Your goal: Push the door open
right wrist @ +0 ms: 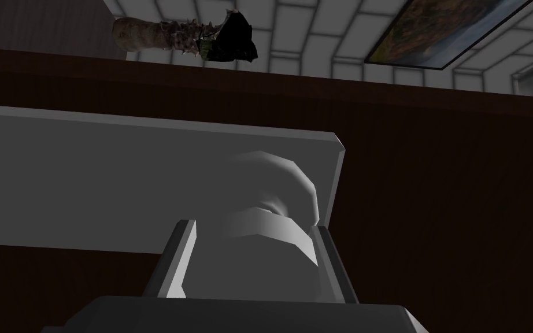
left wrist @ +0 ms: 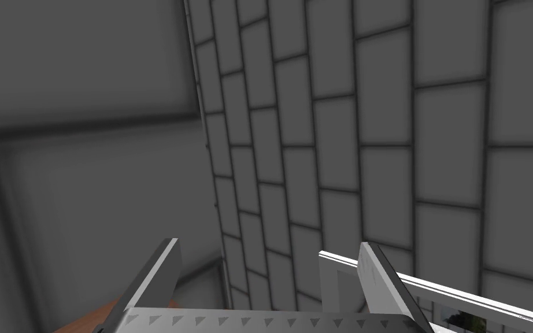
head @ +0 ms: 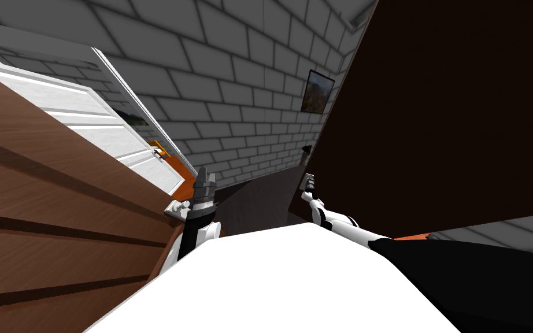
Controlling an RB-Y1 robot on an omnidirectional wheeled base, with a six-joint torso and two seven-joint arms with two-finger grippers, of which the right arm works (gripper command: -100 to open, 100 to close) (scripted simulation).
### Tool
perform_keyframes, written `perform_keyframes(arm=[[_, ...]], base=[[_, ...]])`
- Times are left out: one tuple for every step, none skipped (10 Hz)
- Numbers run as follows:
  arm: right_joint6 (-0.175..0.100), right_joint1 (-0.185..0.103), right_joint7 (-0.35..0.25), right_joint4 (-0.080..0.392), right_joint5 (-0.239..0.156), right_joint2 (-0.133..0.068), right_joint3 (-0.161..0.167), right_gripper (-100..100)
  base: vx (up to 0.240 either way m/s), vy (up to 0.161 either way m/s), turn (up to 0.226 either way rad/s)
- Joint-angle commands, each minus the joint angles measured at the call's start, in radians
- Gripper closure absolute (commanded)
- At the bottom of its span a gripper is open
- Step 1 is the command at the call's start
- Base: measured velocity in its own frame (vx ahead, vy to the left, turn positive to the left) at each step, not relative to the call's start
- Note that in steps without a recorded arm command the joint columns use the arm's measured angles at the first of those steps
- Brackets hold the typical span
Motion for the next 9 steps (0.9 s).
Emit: perform_keyframes(arm=[[-0.023,-0.017,-0.010,0.044,0.000,-0.020,0.000,100],[-0.024,-0.013,-0.004,0.047,-0.007,-0.029,-0.015,100],[-0.024,-0.013,-0.004,0.050,-0.007,-0.029,-0.015,100],[-0.025,-0.011,0.000,0.049,-0.011,-0.035,-0.025,100],[-0.026,-0.010,0.001,0.049,-0.014,-0.038,-0.030,100],[-0.026,-0.009,0.003,0.050,-0.016,-0.040,-0.034,100],[-0.027,-0.008,0.005,0.051,-0.018,-0.043,-0.039,100],[-0.034,-0.010,-0.001,0.069,-0.015,-0.043,-0.033,100],[-0.040,-0.008,0.009,0.072,-0.026,-0.054,-0.054,100]], base=[[0.026,-0.007,0.000],[0.123,0.025,-0.038],[0.145,0.041,-0.040],[0.144,0.030,-0.049],[0.195,0.026,-0.062],[0.211,0.028,-0.050],[0.182,0.034,-0.045],[0.077,0.009,-0.033],[0.150,-0.026,-0.030]])
